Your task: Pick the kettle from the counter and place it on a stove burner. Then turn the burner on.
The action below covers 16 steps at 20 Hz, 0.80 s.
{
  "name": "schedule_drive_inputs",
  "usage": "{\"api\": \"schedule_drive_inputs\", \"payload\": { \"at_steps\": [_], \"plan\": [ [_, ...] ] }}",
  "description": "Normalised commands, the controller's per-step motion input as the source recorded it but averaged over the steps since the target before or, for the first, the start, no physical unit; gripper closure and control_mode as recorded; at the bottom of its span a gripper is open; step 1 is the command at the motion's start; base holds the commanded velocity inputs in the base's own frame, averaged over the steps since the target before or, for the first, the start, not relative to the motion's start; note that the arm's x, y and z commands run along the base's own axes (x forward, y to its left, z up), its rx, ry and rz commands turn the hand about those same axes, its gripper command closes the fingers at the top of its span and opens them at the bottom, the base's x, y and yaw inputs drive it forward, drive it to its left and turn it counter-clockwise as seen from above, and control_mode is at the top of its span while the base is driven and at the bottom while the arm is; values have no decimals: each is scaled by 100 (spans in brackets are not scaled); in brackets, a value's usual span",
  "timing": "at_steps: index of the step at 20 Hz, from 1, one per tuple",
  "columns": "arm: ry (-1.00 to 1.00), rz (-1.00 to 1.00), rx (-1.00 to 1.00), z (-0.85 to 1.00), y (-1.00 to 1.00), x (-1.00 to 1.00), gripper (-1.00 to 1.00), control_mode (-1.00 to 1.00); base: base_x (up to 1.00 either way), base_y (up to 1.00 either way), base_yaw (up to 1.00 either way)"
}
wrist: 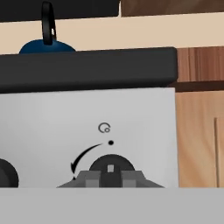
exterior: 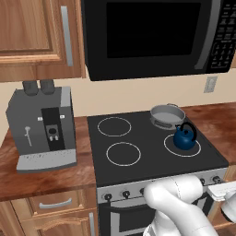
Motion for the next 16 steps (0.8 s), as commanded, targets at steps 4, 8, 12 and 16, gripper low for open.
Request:
{"api": "schedule_drive_inputs", "payload": {
  "at_steps": [4, 8, 12, 16],
  "plan": [
    [-7, 6, -1, 0, 1, 0, 100, -100, 0, 0, 0],
    [-16, 27, -13, 2, 8, -1, 100, -100, 0, 0, 0],
    [-18, 35, -26, -11, 12, -1, 100, -100, 0, 0, 0],
    [-13, 34, -34, -34, 21, 0, 100, -100, 0, 0, 0]
  ]
}}
